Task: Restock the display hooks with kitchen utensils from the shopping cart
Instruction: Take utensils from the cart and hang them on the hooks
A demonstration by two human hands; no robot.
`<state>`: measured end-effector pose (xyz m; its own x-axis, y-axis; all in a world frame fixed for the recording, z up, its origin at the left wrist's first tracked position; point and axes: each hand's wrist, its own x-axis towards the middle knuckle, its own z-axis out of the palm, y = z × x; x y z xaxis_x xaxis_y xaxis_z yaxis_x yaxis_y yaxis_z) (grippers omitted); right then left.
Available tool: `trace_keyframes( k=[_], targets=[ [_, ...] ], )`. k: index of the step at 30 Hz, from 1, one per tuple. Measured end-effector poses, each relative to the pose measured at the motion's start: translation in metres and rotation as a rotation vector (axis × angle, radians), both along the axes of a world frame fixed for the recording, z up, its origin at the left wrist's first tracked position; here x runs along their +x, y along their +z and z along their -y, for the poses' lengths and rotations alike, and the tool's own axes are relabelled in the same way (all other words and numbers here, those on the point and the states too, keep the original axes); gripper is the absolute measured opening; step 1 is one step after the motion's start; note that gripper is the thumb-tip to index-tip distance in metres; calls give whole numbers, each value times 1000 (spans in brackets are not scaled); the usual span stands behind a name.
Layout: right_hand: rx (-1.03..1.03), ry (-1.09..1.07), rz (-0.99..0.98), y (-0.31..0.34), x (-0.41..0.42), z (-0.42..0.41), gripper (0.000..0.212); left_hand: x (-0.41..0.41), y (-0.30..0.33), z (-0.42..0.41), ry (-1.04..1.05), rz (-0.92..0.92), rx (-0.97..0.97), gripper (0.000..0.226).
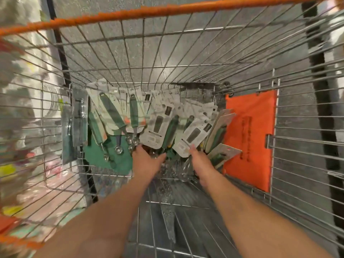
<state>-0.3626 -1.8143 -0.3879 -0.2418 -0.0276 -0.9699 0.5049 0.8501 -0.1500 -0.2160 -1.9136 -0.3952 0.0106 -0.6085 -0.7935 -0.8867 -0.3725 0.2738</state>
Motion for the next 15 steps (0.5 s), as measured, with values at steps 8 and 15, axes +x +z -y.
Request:
trace_keyframes(
  k=[8,15],
  targets=[
    [-40,-163,7,-11,6,11,71,-2,2,1,65,25,-63,86],
    [-124,-126,3,-5,3,9,55,-10,10,-2,-17,-10,45,59]
  ],
)
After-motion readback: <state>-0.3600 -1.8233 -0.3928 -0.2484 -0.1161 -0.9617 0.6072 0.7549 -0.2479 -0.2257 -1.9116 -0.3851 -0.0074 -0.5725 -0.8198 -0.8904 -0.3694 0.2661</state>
